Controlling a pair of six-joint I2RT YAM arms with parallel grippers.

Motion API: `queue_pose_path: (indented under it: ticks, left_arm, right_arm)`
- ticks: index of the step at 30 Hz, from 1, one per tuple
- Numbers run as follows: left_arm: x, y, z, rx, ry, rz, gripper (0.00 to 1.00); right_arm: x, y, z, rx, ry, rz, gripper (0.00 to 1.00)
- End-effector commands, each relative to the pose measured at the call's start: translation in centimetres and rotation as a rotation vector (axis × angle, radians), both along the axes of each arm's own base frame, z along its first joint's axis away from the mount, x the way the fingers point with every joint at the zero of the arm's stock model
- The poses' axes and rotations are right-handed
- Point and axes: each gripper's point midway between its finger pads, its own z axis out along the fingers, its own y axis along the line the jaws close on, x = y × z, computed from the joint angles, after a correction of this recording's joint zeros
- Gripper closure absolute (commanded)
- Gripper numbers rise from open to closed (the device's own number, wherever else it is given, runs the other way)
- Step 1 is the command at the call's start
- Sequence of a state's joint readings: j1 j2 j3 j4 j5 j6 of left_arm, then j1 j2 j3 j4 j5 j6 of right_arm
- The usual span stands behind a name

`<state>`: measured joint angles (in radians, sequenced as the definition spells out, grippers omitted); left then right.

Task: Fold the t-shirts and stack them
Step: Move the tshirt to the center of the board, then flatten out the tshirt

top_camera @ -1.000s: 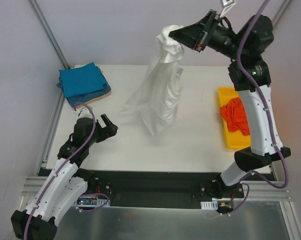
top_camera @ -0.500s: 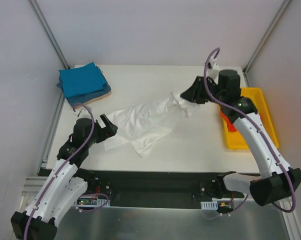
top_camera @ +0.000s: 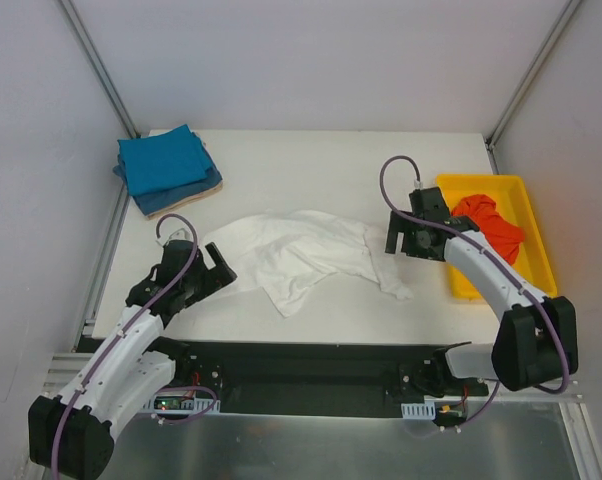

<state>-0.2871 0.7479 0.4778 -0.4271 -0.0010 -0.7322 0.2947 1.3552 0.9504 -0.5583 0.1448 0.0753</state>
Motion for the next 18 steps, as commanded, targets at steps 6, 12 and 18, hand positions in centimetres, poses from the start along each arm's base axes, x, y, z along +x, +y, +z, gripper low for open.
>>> queue_pose_path:
  ticks: [6, 12, 18]
  left_arm:
    - [-1.4, 2.9, -0.2, 0.077, 0.069, 0.178, 0.01]
    - [-2.0, 3.6, -0.9, 0.096, 0.103, 0.215, 0.01]
    - [-3.0, 4.6, -2.5, 0.138, 0.199, 0.298, 0.01]
  right_arm:
    - [-2.2, 2.2, 9.9, 0.245, -0.332, -0.072, 0.04]
    - [-5.1, 2.6, 12.7, 0.364, -0.42, -0.066, 0.04]
    - [-6.4, 3.1, 12.3, 0.412, -0.416, -0.034, 0.04]
